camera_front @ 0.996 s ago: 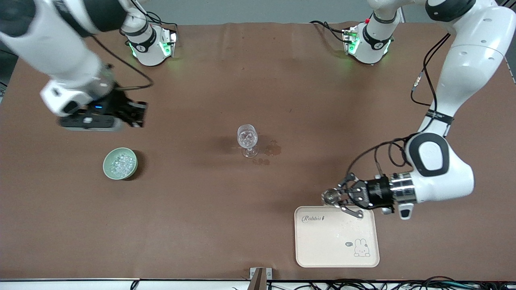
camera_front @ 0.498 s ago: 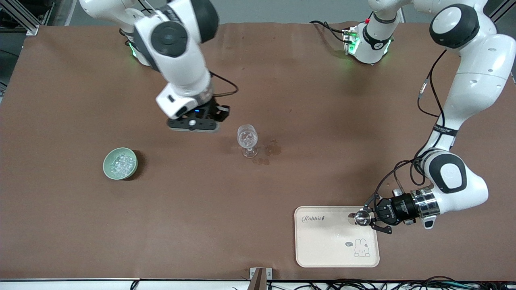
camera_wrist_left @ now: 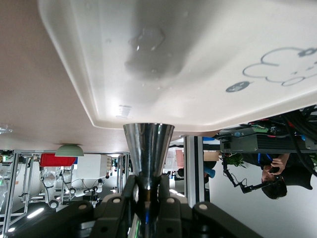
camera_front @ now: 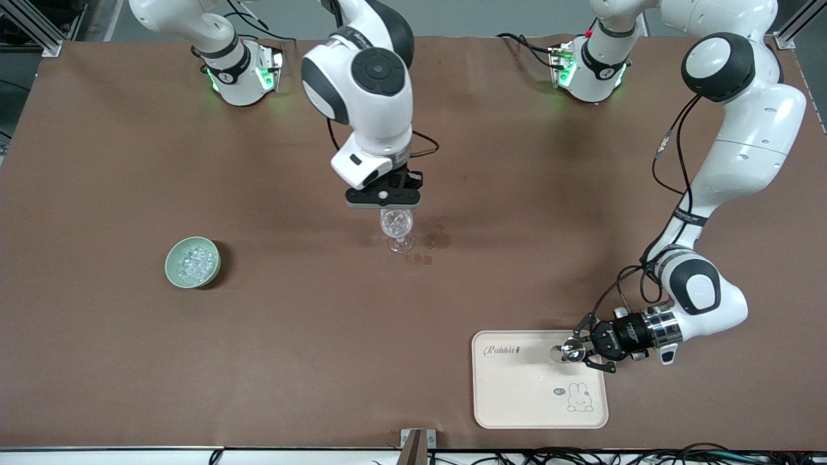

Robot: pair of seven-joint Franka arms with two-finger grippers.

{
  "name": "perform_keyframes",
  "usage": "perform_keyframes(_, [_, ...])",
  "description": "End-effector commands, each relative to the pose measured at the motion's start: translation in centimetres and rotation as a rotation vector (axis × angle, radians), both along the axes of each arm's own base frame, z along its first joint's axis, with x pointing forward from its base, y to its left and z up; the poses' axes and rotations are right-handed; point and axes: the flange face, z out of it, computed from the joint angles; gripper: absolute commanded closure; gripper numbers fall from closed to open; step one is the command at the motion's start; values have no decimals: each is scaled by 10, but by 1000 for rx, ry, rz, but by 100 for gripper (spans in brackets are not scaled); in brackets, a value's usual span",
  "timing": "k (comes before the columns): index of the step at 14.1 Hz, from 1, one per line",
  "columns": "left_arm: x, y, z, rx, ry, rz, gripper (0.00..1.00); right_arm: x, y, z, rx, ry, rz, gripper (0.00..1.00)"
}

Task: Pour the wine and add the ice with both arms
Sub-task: 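Lower the left gripper's jigger onto the tray while the right gripper drops ice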

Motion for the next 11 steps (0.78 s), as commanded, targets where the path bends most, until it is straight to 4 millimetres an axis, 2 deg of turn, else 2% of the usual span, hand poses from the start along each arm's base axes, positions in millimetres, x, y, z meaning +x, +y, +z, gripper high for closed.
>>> perform_keyframes(1, [5,4,-9,-12,-15,29,99,-2,10,-5,-29,-35,12,96])
perform_keyframes(5, [0,3,-31,-2,-45,14,99,-1,16,-25,-22,-41,27,95])
perform_keyframes(7, [-1,6,-33,0,-43,16,97,-1,14,-32,-34,-43,32,93])
perform_keyframes(9, [-1,5,-33,0,-42,15,86,1,11,-33,-59,-62,42,89])
perform_keyframes(10, [-2,4,-34,1,-40,13,75,0,10,-36,-65,-60,42,88])
perform_keyframes(11, [-3,1,-35,1,-37,8,55,1,9,-39,-70,-58,43,83])
